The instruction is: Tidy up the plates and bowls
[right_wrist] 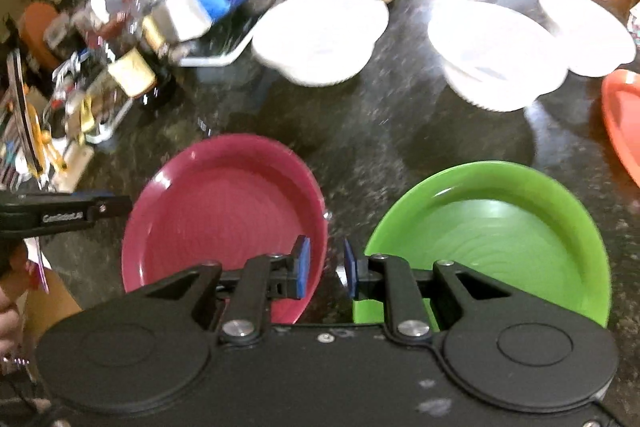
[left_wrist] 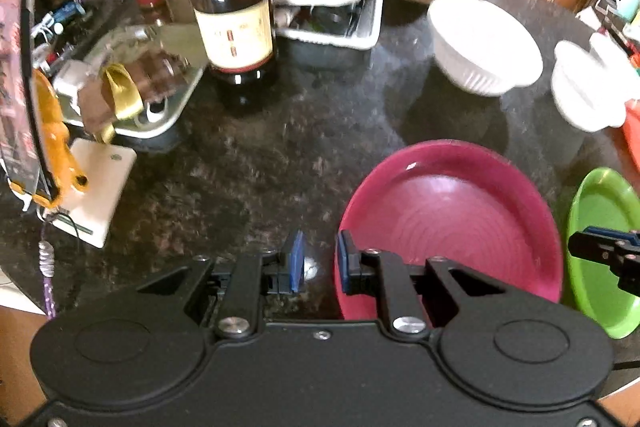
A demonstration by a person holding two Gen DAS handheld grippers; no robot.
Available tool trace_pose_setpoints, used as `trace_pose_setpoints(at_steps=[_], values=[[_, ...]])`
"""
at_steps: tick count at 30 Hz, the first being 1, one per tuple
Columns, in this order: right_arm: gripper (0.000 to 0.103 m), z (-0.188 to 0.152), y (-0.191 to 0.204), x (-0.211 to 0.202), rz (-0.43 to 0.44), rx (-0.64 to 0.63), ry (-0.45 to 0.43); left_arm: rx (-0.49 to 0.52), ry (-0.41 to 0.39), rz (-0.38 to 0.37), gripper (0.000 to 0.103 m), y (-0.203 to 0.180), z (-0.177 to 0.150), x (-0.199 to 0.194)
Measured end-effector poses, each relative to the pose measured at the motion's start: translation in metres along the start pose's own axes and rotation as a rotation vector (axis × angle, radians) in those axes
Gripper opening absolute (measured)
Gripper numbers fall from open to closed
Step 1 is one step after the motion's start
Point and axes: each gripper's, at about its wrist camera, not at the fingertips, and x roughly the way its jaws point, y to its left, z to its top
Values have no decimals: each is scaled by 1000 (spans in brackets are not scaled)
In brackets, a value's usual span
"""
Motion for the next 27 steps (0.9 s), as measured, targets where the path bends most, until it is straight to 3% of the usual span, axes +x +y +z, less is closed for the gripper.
trace_pose_setpoints(at_steps=[8,16,27], values=[[24,-16,-40,-44,-97,136,-126,130,-90,-125,26,-53,7,-33],[25,-49,-93,-68,-229,290,-157,306,-32,-245,26,-124,-3,-25],[25,-63,-131,-60,-252,350,-131,411,49,-289,26,-167,-26,-19]])
